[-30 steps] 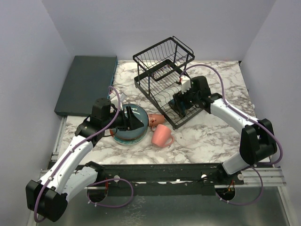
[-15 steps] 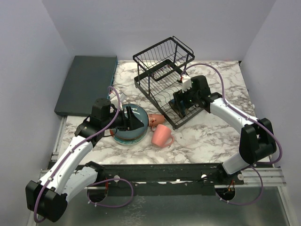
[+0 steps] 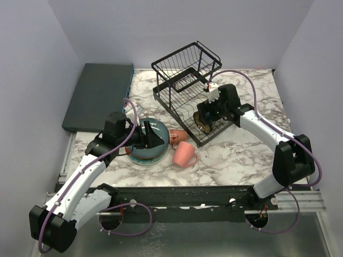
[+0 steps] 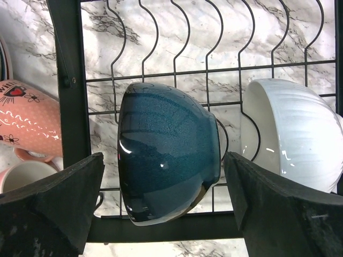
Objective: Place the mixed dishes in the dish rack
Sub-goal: Insert the bowl into the dish rack.
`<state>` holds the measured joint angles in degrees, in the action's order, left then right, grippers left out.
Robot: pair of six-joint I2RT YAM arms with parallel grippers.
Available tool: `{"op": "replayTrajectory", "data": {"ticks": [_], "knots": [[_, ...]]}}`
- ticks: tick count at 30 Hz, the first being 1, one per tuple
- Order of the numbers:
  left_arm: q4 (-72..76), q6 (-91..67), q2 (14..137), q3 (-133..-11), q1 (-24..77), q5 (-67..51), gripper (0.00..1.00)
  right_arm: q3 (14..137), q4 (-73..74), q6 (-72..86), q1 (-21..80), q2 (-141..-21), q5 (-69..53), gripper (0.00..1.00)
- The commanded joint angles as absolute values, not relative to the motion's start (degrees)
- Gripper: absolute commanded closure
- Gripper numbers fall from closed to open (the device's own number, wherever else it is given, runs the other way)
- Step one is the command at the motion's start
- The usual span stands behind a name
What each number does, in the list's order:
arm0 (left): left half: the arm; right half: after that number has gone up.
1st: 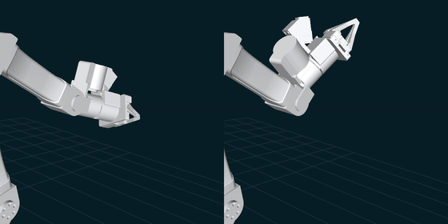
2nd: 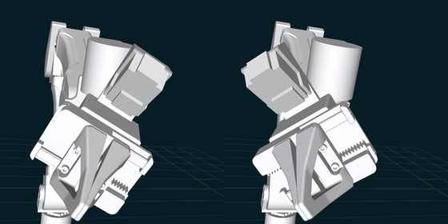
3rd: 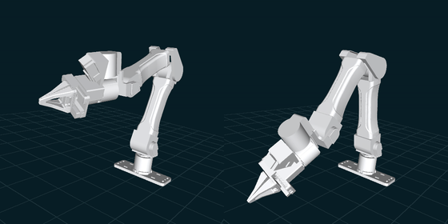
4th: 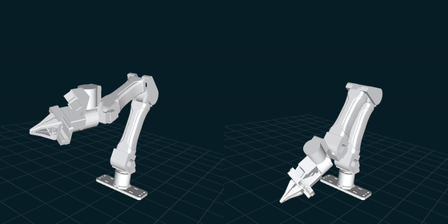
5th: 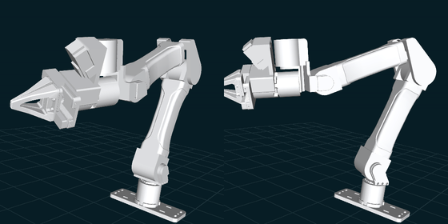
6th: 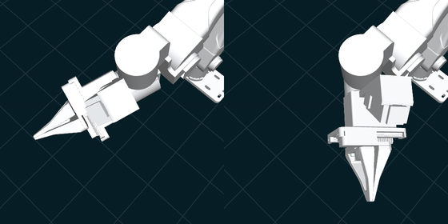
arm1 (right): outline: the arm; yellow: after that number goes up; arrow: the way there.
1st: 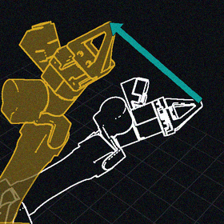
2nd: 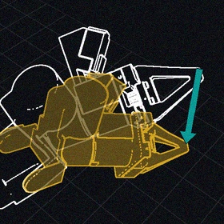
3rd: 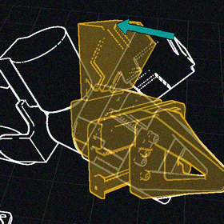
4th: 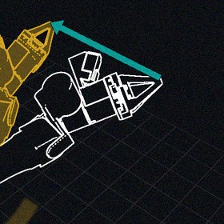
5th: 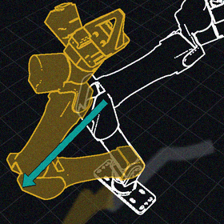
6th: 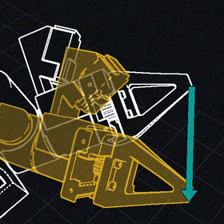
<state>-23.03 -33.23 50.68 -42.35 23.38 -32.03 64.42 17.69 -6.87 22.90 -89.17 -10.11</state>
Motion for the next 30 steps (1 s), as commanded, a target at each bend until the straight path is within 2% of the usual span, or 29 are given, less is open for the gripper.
{"op": "replayTrajectory", "data": {"ticks": [1, 16, 25, 30], "knots": [[-24.13, -32.17, 50.52, -43.08, 23.38, -31.06, 0.34, 66.1, 18.03, -6.37, 23.2, -89.44, -9.11, 0.0], [-24.46, -32.01, 50.78, -43.07, 23.38, -30.28, 0.33, 67.75, 19.08, -4.29, 23.16, -83.4, -10.44, 0.0], [-24.79, -31.82, 51.0, -43.07, 23.38, -29.53, 0.27, 70.22, 21.87, -0.73, 23.2, -78.62, -11.55, 0.01], [-24.92, -31.73, 51.28, -43.2, 23.4, -29.36, 0.22, 67.19, 17.93, 3.03, 23.2, -71.86, -14.59, 0.01]]}}
